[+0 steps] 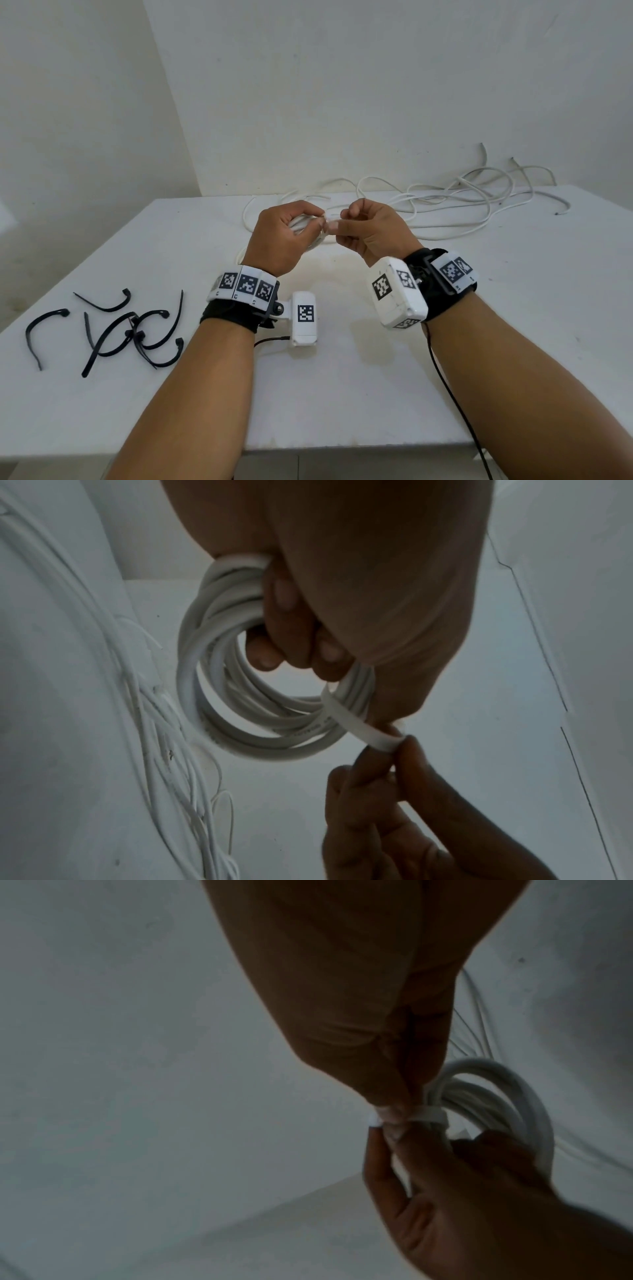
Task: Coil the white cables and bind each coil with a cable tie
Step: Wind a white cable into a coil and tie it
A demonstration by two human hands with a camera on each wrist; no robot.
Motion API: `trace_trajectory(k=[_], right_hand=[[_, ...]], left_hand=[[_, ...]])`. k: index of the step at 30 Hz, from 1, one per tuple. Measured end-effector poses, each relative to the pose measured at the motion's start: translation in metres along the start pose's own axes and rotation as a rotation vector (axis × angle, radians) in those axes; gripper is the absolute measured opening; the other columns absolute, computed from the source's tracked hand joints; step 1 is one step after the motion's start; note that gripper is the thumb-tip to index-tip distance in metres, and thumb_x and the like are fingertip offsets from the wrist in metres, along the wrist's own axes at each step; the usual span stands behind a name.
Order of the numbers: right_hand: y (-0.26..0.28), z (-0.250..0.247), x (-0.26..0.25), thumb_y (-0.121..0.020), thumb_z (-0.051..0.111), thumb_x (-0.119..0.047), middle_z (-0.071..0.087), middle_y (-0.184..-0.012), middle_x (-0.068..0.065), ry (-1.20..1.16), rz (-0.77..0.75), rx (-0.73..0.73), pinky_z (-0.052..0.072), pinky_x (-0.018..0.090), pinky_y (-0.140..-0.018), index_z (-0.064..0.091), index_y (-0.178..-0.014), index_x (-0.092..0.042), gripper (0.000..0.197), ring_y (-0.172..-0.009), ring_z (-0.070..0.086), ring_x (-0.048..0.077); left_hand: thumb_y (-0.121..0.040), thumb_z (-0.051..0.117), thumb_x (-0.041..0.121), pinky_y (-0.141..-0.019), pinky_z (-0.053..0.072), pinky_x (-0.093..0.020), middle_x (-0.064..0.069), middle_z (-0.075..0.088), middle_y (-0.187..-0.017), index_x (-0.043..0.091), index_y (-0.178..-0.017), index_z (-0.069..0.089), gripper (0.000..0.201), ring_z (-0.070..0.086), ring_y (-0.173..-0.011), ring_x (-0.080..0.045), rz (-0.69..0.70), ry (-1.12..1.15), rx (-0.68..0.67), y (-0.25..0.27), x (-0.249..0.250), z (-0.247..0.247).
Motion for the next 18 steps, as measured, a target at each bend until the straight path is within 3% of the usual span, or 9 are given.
trace_trajectory(k=[3,6,10,13,18], right_hand=[[0.001,0.008,0.003,-0.082,0.077,-0.007,0.066,-0.082,0.008,0.262,-0.042,-0.004,0.056,0.030,-0.071,0.058,-0.077,-0.010,0.020,-0.081,0.071,0.026],[0.005,0.015,0.012,-0.090,0.071,-0.023,0.073,-0.089,0.008,0.381,0.047,-0.101,0.055,0.035,-0.072,0.067,-0.091,-0.007,0.016,-0.089,0.072,0.022],[0.006,0.011,0.004,-0.088,0.072,-0.022,0.072,-0.076,0.004,0.480,-0.036,-0.096,0.045,0.028,-0.061,0.072,-0.085,-0.009,0.014,-0.076,0.068,0.019],[0.004,0.013,-0.002,-0.084,0.075,-0.024,0.066,-0.069,0.008,0.433,-0.143,-0.070,0.036,0.030,-0.058,0.071,-0.072,-0.017,0.014,-0.071,0.054,0.028],[0.006,0.018,-0.005,-0.087,0.072,-0.022,0.061,-0.070,0.010,0.441,-0.194,-0.068,0.036,0.025,-0.055,0.066,-0.070,-0.017,0.019,-0.067,0.051,0.023]], left_hand=[[-0.087,0.070,0.011,-0.065,0.043,-0.006,0.016,0.068,-0.078,0.019,-0.086,0.072,0.008,0.062,-0.072,0.007,-0.005,0.019,0.060,0.001,-0.001,-0.005],[-0.088,0.069,0.010,-0.065,0.042,-0.006,0.015,0.068,-0.078,0.016,-0.086,0.073,0.007,0.062,-0.071,0.006,-0.005,0.036,0.087,0.002,-0.001,-0.006],[-0.088,0.069,0.012,-0.064,0.045,-0.008,0.015,0.069,-0.078,0.017,-0.087,0.073,0.007,0.064,-0.070,0.003,-0.013,0.047,0.056,0.001,-0.002,-0.001],[-0.088,0.069,0.011,-0.065,0.046,-0.010,0.017,0.069,-0.074,0.022,-0.084,0.072,0.012,0.064,-0.069,0.003,-0.032,0.088,0.045,0.000,-0.003,-0.001],[-0.089,0.068,0.012,-0.065,0.048,-0.016,0.021,0.069,-0.070,0.030,-0.081,0.070,0.019,0.064,-0.068,0.000,-0.078,0.137,0.018,0.001,-0.010,-0.002]])
Point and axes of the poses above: each hand's wrist, its own y-axis away from the middle knuckle, its own z-axis out of the palm, x = y × z, the point moved 8 cm from there along -y, towards the middle knuckle
